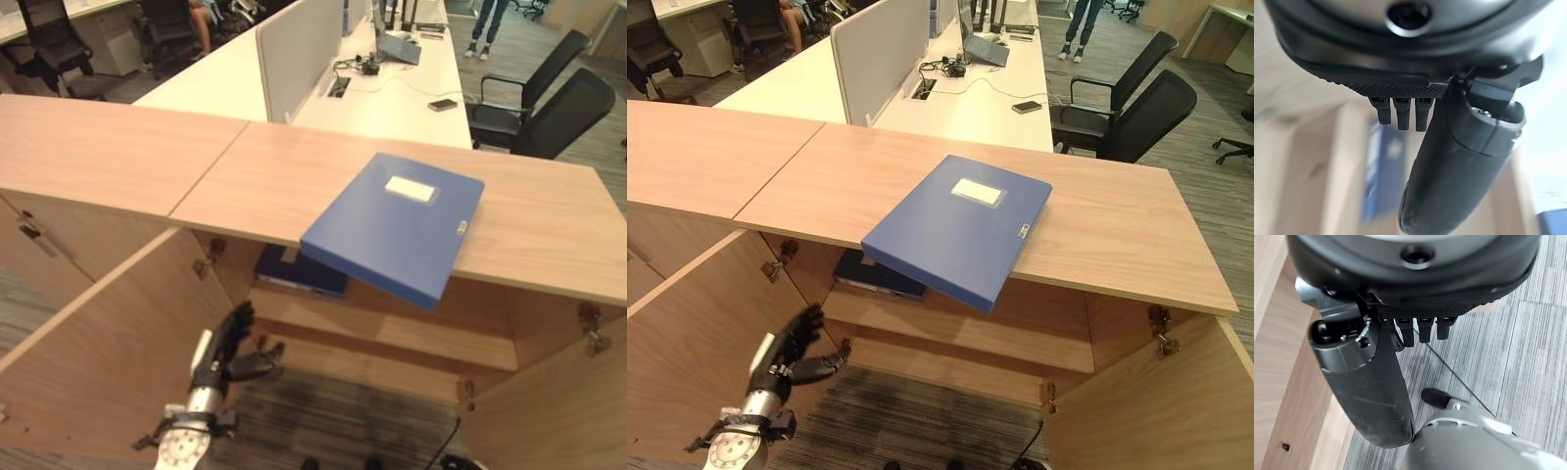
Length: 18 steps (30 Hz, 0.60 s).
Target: Put the empty folder in the office cabinet
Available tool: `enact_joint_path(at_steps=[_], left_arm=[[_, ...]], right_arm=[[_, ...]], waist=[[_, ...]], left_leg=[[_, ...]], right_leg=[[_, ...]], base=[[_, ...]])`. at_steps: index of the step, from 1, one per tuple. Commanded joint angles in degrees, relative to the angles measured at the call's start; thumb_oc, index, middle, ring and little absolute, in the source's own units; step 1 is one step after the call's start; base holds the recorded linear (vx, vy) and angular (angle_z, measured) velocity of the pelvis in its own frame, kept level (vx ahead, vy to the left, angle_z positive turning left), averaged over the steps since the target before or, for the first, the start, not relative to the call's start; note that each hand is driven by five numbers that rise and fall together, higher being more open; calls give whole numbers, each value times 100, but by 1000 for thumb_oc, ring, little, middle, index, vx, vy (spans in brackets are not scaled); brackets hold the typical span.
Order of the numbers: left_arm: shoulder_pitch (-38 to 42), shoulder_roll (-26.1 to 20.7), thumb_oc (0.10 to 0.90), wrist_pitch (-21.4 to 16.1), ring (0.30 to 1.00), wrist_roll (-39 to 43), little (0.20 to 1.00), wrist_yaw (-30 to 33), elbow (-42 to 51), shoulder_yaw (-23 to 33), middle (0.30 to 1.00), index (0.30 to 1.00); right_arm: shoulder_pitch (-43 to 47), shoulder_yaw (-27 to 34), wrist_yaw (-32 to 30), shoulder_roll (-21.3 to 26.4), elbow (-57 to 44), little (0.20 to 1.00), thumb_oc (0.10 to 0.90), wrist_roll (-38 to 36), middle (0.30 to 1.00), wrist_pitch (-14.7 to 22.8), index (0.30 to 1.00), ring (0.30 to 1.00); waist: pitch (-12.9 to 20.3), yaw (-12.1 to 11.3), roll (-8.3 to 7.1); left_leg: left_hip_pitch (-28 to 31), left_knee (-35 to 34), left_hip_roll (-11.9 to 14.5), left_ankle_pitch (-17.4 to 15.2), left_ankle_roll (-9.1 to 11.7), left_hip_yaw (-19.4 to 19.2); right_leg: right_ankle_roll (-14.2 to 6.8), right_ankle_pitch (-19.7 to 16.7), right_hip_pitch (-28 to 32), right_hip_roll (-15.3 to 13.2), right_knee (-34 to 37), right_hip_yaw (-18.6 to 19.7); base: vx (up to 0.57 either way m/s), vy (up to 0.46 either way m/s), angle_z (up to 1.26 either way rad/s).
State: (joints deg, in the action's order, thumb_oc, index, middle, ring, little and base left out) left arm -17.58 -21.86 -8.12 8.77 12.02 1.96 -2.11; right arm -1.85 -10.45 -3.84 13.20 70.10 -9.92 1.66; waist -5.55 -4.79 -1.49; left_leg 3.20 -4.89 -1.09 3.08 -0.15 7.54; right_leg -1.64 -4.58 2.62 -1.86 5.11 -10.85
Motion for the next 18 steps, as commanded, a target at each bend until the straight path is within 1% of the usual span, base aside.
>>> enact_joint_path(at_steps=[1, 3, 4, 5, 6, 7, 8, 13, 16, 18], left_arm=[[424, -228, 800, -845, 900, -1396, 900, 1130, 791, 618, 900, 900], [489, -347, 800, -763, 900, -1954, 900, 1450, 813, 695, 900, 900], [491, -348, 800, -763, 900, -1956, 900, 1453, 811, 694, 900, 900], [591, -512, 800, -687, 900, -2372, 900, 1474, 884, 658, 900, 900], [593, -513, 800, -687, 900, -2373, 900, 1476, 883, 657, 900, 900], [710, -704, 800, -752, 900, -2714, 900, 1527, 1124, 657, 900, 900], [787, -784, 800, -748, 900, -2856, 900, 1611, 1222, 642, 900, 900], [1179, -769, 800, -712, 900, -3281, 900, 2281, 1426, 544, 900, 900], [1331, -897, 800, -710, 900, -3483, 900, 2313, 1575, 411, 900, 900], [1509, -1106, 800, -767, 900, -3640, 900, 2125, 1649, 194, 900, 900]], right_arm=[[144, -229, -204, -28, 188, 900, 800, -137, 900, 206, 900, 900], [192, -295, -252, -71, 252, 900, 800, -94, 900, 236, 900, 900], [193, -294, -252, -72, 253, 900, 800, -94, 900, 236, 900, 900], [281, -356, -297, -90, 284, 900, 800, -78, 900, 258, 900, 900], [283, -355, -297, -91, 286, 900, 800, -78, 900, 259, 900, 900], [393, -401, -333, -125, 326, 900, 800, -60, 900, 279, 900, 900], [447, -433, -345, -144, 354, 900, 800, -52, 900, 279, 900, 900], [557, -597, -414, -213, 439, 900, 800, 27, 900, 289, 900, 900], [580, -642, -435, -199, 462, 900, 800, 27, 900, 302, 900, 900], [595, -652, -462, -177, 460, 900, 800, 25, 900, 313, 900, 900]], waist=[[284, -49, -135], [322, -64, -149], [319, -65, -150], [361, -76, -152], [358, -78, -153], [396, -80, -146], [418, -76, -139], [495, -34, -119], [532, -8, -124], [542, 15, -124]], left_leg=[[-71, -11, 6, -407, 187, -281], [-28, -11, 23, -436, 202, -297], [-26, -11, 23, -436, 202, -298], [12, -11, 37, -459, 205, -312], [14, -11, 37, -459, 205, -313], [49, -11, 47, -476, 207, -320], [69, -11, 51, -485, 207, -329], [141, -11, 52, -529, 202, -364], [161, -11, 52, -553, 196, -374], [167, -11, 47, -563, 193, -394]], right_leg=[[-380, 545, 202, -154, -11, 20], [-380, 581, 251, -138, -11, 34], [-380, 582, 253, -138, -11, 35], [-382, 604, 290, -137, -11, 49], [-382, 604, 292, -137, -11, 50], [-380, 618, 325, -135, -11, 56], [-377, 629, 341, -135, -11, 72], [-367, 646, 378, -118, -11, 116], [-363, 644, 394, -109, -11, 145], [-362, 634, 392, -100, -11, 166]], base=[[47, -26, 8], [39, -20, 7], [40, -15, 3], [0, 0, 0], [49, -14, 2], [35, -4, 2], [46, -1, 0], [24, 0, -5], [-1, -7, -6], [-32, -10, -3]])
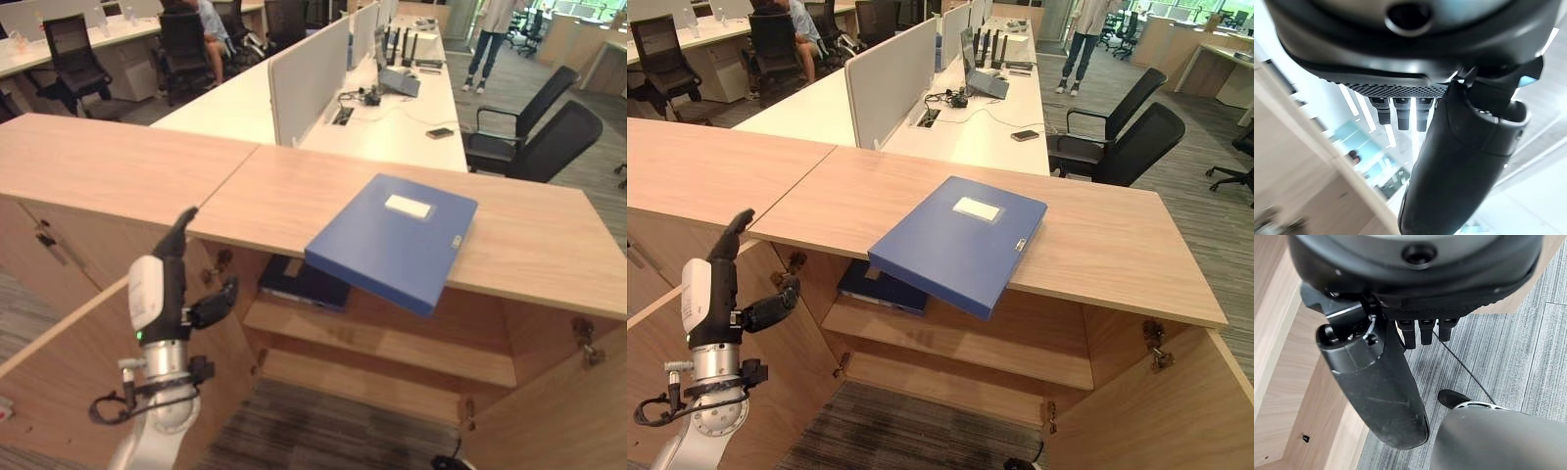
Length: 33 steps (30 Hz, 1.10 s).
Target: Put the empty folder in the office cabinet
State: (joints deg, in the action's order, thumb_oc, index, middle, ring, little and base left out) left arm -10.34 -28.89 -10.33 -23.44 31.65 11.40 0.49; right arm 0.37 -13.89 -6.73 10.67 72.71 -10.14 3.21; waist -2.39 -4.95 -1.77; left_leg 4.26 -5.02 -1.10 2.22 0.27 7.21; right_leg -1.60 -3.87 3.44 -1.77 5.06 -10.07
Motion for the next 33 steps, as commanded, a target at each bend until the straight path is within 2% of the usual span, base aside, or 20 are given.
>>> enact_joint_path(at_steps=[1, 3, 10, 16, 27, 33], left_arm=[[860, -506, 800, -578, 900, -452, 900, 43, 727, -171, 900, 900], [1129, -837, 800, -648, 900, -558, 900, -311, 818, -464, 900, 900], [1608, -1359, 800, -823, 900, -806, 900, -672, 1086, -859, 900, 900], [1680, -1440, 800, -973, 900, -593, 900, -978, 1418, -1029, 900, 900], [1554, -1500, 800, -1001, 900, -257, 900, -1211, 1693, -857, 900, 900], [1506, -1452, 800, -1023, 900, 380, 900, -1606, 1886, -976, 900, 900]], right_arm=[[372, -331, -172, 91, 205, 900, 800, 52, 900, 158, 900, 900], [404, -339, -141, 95, 244, 900, 800, 68, 900, 136, 900, 900], [461, -378, -25, 68, 247, 900, 800, 65, 900, 140, 900, 900], [436, -380, 7, 64, 280, 900, 800, 62, 900, 160, 900, 900], [384, -356, 40, 82, 296, 900, 800, 89, 900, 155, 900, 900], [369, -338, 58, 104, 290, 900, 800, 83, 900, 138, 900, 900]], waist=[[235, 51, -90], [270, 94, -72], [353, 174, -37], [421, 210, -40], [452, 207, -58], [443, 220, -39]], left_leg=[[63, 2, 50, -480, 150, -369], [59, 2, 58, -480, 153, -397], [64, 2, 69, -490, 167, -478], [72, 2, 61, -464, 166, -533], [150, 2, 74, -554, 173, -524], [168, 2, 79, -564, 170, -527]], right_leg=[[-364, 563, 310, -104, -6, 95], [-359, 558, 297, -87, -6, 120], [-359, 526, 273, -69, -6, 183], [-361, 477, 267, -69, -6, 226], [-376, 545, 331, -51, -6, 259], [-381, 541, 331, -57, -6, 268]], base=[[-40, -14, -3], [-44, -13, -4], [-19, 6, -8], [-4, 11, -7], [7, 1, 0], [-12, 2, 0]])
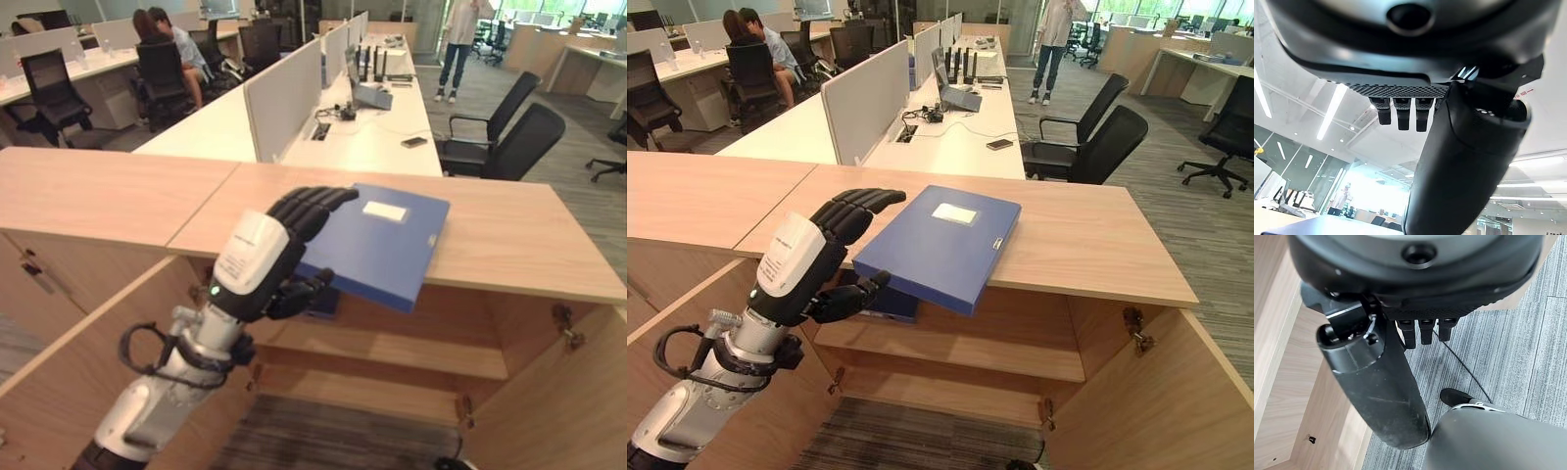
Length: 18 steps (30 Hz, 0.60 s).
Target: Put the empty folder in the office cabinet
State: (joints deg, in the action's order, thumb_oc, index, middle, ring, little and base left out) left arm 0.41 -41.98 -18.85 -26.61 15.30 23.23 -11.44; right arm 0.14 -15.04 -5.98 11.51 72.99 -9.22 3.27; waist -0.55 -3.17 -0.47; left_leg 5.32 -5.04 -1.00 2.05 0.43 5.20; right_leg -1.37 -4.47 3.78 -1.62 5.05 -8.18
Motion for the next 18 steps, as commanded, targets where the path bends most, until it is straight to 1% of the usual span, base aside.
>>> enact_joint_path(at_steps=[1, 3, 4, 5, 8, 13, 18], left_arm=[[424, -146, 800, -188, 900, 854, 900, -52, 761, 187, 900, 900], [366, -182, 800, -184, 900, 1111, 900, -214, 851, 208, 900, 900], [361, -184, 800, -181, 900, 1120, 900, -223, 857, 212, 900, 900], [322, -236, 800, -166, 900, 1319, 900, -347, 926, 254, 900, 900], [300, -320, 800, -176, 900, 1427, 900, -393, 954, 319, 900, 900], [401, -363, 800, -174, 900, 1411, 900, -388, 832, 241, 900, 900], [612, -381, 800, -180, 900, 999, 900, -316, 516, 18, 900, 900]], right_arm=[[392, -213, -15, 30, 257, 900, 800, -17, 900, 130, 900, 900], [386, -181, 21, 50, 254, 900, 800, -30, 900, 114, 900, 900], [385, -181, 22, 48, 255, 900, 800, -30, 900, 112, 900, 900], [380, -161, 59, 64, 255, 900, 800, -23, 900, 97, 900, 900], [361, -173, 113, 68, 261, 900, 800, -19, 900, 81, 900, 900], [340, -201, 142, 84, 237, 900, 800, -3, 900, 69, 900, 900], [310, -214, 115, 88, 190, 900, 800, -9, 900, 73, 900, 900]], waist=[[247, 51, -168], [246, 54, -160], [258, 53, -157], [241, 54, -150], [244, 58, -143], [246, 83, -140], [246, 128, -153]], left_leg=[[42, 4, 59, -496, 153, -342], [47, 4, 60, -499, 151, -353], [70, 4, 66, -553, 152, -346], [56, 4, 60, -505, 151, -360], [107, 4, 67, -573, 153, -362], [125, 4, 66, -583, 159, -385], [134, 4, 74, -596, 161, -413]], right_leg=[[-399, 555, 276, -81, -5, 72], [-401, 553, 277, -82, -5, 78], [-407, 598, 299, -75, -5, 85], [-404, 552, 282, -81, -5, 83], [-416, 607, 331, -77, -5, 98], [-414, 621, 345, -80, -5, 110], [-425, 615, 346, -85, -5, 144]], base=[[0, 0, 0], [0, 9, 0], [0, 0, 0], [0, 0, 0], [24, 5, 0], [-1, 1, -1], [-11, 3, -3]])
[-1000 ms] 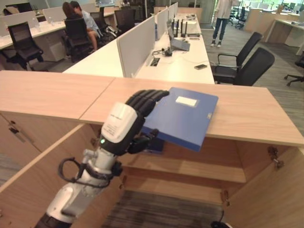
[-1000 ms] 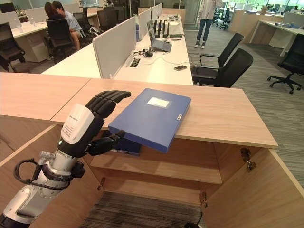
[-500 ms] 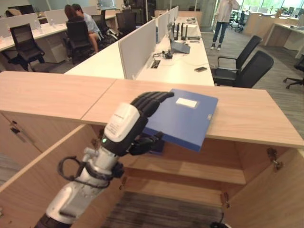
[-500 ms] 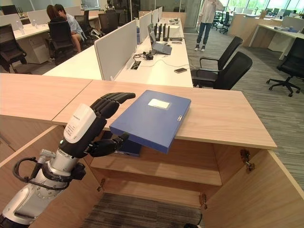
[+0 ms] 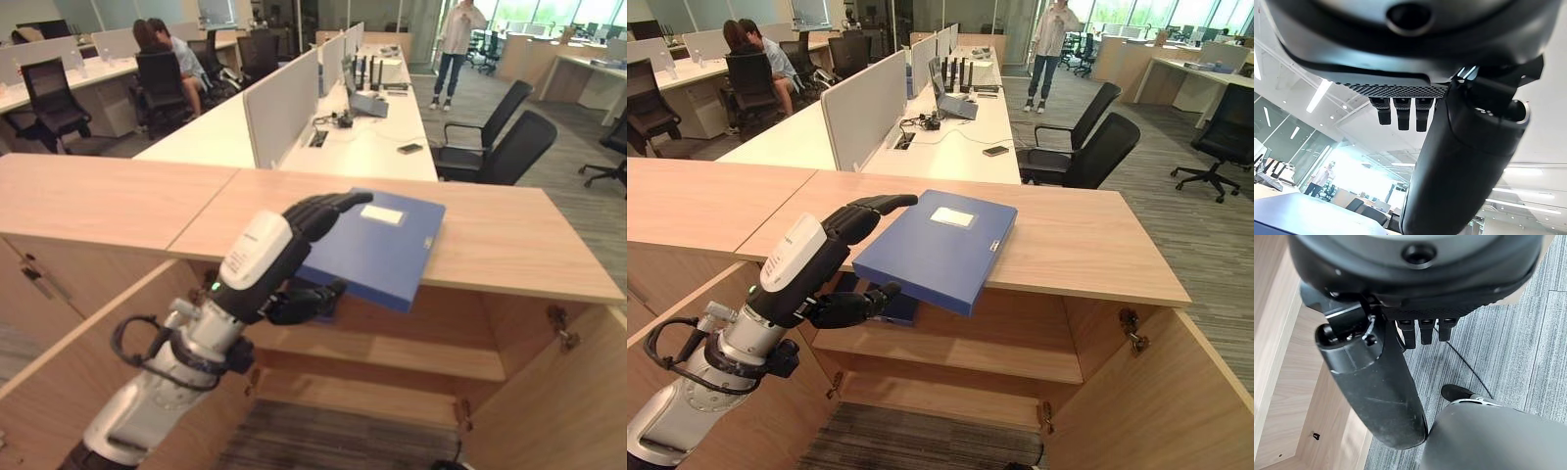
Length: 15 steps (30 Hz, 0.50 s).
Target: Put the empty folder in the office cabinet
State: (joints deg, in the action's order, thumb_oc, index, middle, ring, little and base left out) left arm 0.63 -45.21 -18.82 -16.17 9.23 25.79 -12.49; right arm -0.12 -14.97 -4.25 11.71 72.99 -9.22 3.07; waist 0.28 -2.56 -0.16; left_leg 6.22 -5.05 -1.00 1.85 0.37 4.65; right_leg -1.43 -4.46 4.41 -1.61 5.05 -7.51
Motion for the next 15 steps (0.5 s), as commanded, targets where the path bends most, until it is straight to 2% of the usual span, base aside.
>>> enact_joint_path(at_steps=[1, 6, 12, 15], left_arm=[[662, -62, 800, -189, 900, -164, 900, 320, 177, 48, 900, 900], [1144, -142, 800, -120, 900, -980, 900, 399, -368, -402, 900, 900], [1196, -153, 800, -118, 900, -1031, 900, 176, -485, -609, 900, 900], [1020, -180, 800, -100, 900, -995, 900, 123, -452, -455, 900, 900]], right_arm=[[330, -210, -66, 64, 188, 900, 800, -13, 900, 90, 900, 900], [317, -225, -151, 97, 197, 900, 800, 5, 900, 74, 900, 900], [287, -182, -156, 123, 201, 900, 800, 18, 900, 57, 900, 900], [244, -141, -134, 128, 184, 900, 800, 32, 900, 44, 900, 900]], waist=[[157, 68, -192], [197, 144, -197], [203, 196, -194], [199, 201, -195]], left_leg=[[15, 5, 67, -516, 165, -373], [20, 5, 80, -581, 166, -418], [13, 5, 79, -544, 159, -477], [11, 5, 77, -552, 160, -499]], right_leg=[[-416, 561, 255, -94, -5, 79], [-422, 585, 239, -91, -5, 144], [-420, 526, 200, -103, -5, 184], [-429, 521, 188, -98, -5, 205]], base=[[0, 0, 0], [-5, 3, -8], [-7, 9, -8], [-1, 3, -8]])
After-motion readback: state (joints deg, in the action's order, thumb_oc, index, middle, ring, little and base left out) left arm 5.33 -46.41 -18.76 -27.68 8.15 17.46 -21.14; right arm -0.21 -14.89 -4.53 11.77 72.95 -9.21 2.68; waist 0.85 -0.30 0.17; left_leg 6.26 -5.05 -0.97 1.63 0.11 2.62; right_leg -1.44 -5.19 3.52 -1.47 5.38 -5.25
